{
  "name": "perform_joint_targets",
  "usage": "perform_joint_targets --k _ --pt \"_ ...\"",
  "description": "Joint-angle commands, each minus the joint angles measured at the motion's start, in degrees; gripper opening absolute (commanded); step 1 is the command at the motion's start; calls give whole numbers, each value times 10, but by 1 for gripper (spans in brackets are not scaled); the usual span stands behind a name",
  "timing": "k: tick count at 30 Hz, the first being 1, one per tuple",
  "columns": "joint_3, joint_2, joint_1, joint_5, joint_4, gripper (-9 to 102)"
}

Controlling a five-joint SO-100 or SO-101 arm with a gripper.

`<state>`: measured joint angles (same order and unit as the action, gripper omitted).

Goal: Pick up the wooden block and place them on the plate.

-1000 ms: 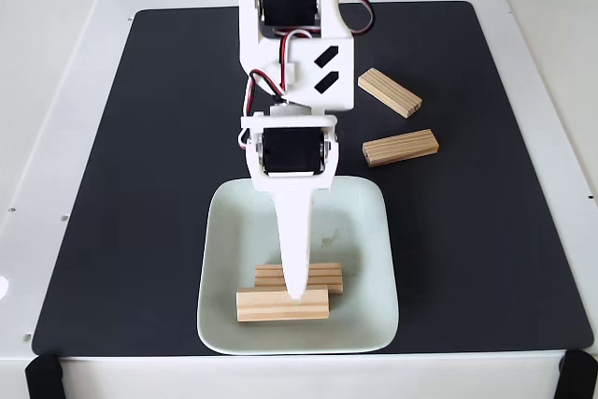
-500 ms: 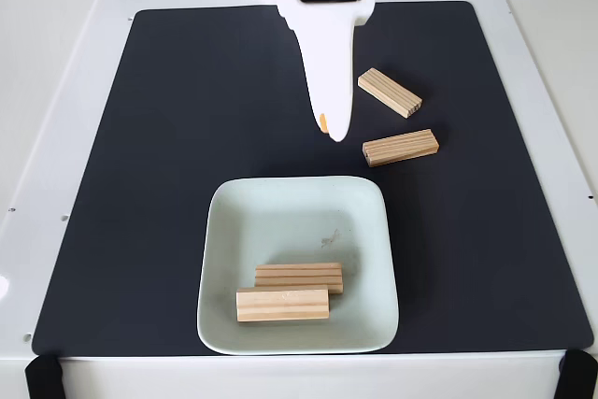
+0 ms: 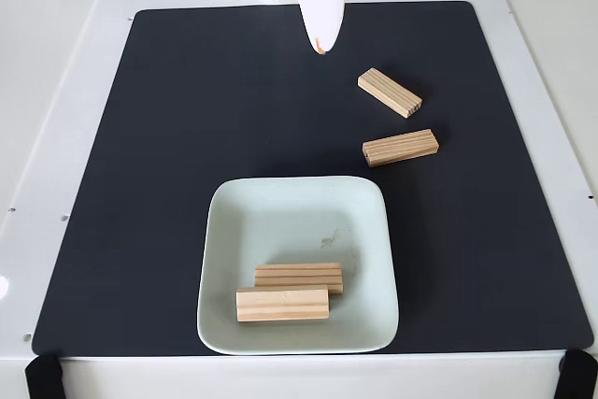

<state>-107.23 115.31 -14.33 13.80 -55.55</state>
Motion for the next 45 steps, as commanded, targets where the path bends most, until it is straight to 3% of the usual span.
perform_joint_targets --k 1,14,25,45 --pt "-22 48 -4 -2 -2 -1" --pt "-72 121 -73 -87 -11 -1" --pt "19 69 -193 -261 -200 -1" --pt "55 -10 -229 -331 -192 -1"
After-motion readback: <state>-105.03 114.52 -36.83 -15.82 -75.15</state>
